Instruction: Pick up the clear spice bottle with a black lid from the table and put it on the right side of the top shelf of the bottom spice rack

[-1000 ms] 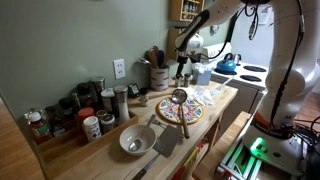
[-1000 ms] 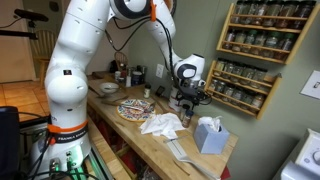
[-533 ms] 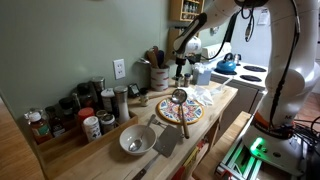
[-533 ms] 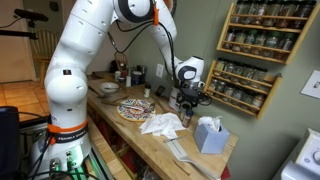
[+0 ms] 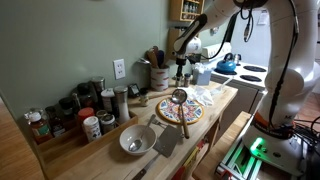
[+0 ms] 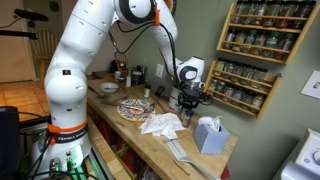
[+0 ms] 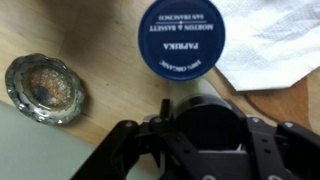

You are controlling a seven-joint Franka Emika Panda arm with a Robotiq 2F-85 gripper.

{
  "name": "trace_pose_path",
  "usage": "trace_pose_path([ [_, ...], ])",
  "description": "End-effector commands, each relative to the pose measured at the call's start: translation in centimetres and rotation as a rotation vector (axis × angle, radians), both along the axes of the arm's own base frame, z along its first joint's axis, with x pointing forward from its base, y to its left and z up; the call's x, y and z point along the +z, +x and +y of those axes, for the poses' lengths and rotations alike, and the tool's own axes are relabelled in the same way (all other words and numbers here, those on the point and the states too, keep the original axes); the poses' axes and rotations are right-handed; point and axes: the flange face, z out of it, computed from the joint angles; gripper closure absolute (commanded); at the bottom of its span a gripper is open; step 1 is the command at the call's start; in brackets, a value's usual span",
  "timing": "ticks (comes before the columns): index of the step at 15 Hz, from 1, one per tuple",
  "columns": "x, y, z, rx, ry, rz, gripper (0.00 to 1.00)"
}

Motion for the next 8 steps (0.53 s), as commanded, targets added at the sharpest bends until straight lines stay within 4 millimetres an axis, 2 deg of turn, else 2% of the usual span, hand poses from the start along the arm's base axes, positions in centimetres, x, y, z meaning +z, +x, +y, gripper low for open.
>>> trace_pose_path([
  [1, 4.2, -1.7, -1.3, -0.037, 0.073, -0.019, 0.71],
  [8, 13.2, -7.0, -4.4, -0.114, 0.214, -0.070, 0.71],
])
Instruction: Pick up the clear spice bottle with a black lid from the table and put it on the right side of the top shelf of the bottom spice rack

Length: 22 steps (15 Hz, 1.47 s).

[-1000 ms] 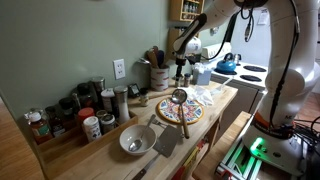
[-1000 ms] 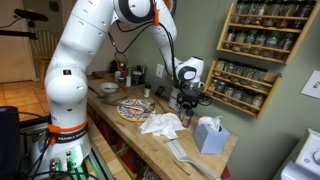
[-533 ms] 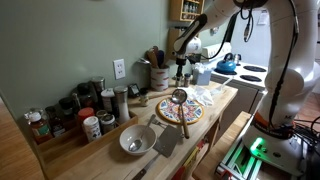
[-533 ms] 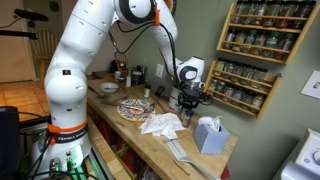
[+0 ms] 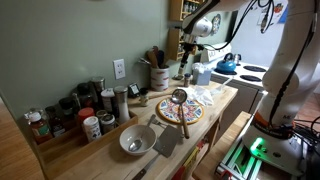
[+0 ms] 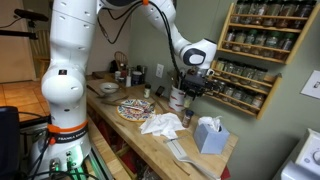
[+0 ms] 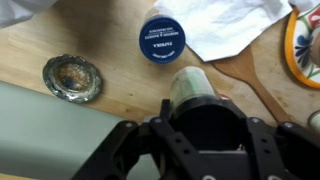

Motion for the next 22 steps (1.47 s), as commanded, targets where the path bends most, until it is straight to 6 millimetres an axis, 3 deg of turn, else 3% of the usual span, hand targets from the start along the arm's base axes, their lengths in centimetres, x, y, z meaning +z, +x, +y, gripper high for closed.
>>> trace_pose_path([
  [1, 4.1, -4.5, -1.5, -0.028, 0.046, -0.011, 0.71],
  [5, 8.3, -8.4, -5.2, -0.127, 0.044, -0.054, 0.71],
  [11, 14.5, -13.7, -14.0, -0.417, 0.063, -0.195, 0.71],
  [14, 16.7, -15.3, -17.4, -0.552, 0.103, -0.268, 0.71],
  [16, 18.3, -15.8, -18.5, -0.606, 0.146, -0.357, 0.71],
  [17, 17.1, -15.6, -18.0, -0.555, 0.105, -0.290, 0.46],
  [22, 18.1, -15.6, -18.5, -0.588, 0.131, -0.334, 0.46],
])
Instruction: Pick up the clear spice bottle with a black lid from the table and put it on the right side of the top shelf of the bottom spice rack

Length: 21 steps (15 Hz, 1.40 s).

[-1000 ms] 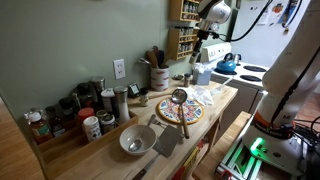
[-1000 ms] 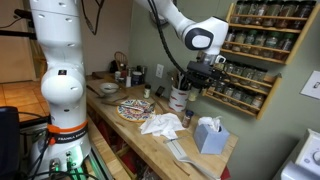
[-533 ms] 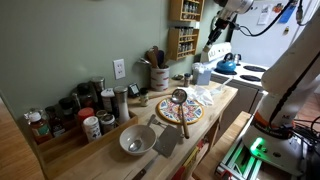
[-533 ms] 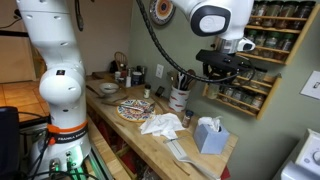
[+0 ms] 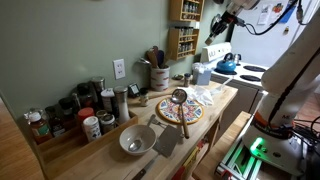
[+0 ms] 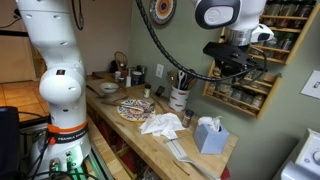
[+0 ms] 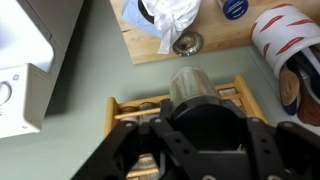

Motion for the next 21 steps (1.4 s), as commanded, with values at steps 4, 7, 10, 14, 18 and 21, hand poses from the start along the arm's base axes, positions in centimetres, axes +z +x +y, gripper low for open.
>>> trace_pose_path([
  [4, 0.6, 0.9, -0.9, -0.022, -0.001, -0.029, 0.71],
  [7, 1.9, 2.9, -3.1, -0.072, -0.016, -0.075, 0.71],
  [10, 3.9, 5.0, -4.5, -0.095, -0.024, -0.123, 0.71],
  [14, 4.9, 8.1, -5.8, -0.158, 0.045, -0.175, 0.71],
  [18, 4.5, 10.2, -7.2, -0.234, 0.086, -0.199, 0.71],
  [21, 4.1, 10.9, -8.7, -0.303, 0.129, -0.219, 0.71],
])
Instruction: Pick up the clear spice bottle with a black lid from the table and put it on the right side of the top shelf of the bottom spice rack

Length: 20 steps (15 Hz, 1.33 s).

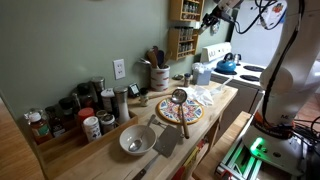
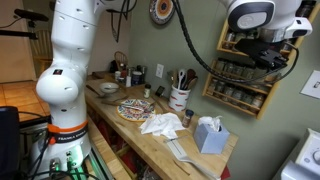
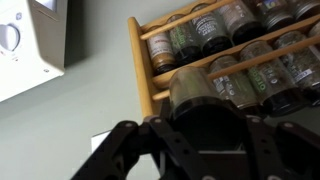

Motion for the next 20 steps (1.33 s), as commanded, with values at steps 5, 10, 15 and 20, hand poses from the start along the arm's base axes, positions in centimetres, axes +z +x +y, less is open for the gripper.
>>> trace_pose_path([
  [5, 0.5, 2.0, -2.6, -0.101, 0.115, -0.090, 0.71],
  [10, 0.8, 4.0, -2.1, -0.105, 0.100, -0.099, 0.71],
  [15, 0.0, 5.2, -2.1, -0.133, 0.078, -0.086, 0.71],
  [20, -0.8, 6.0, -2.4, -0.145, 0.061, -0.076, 0.71],
])
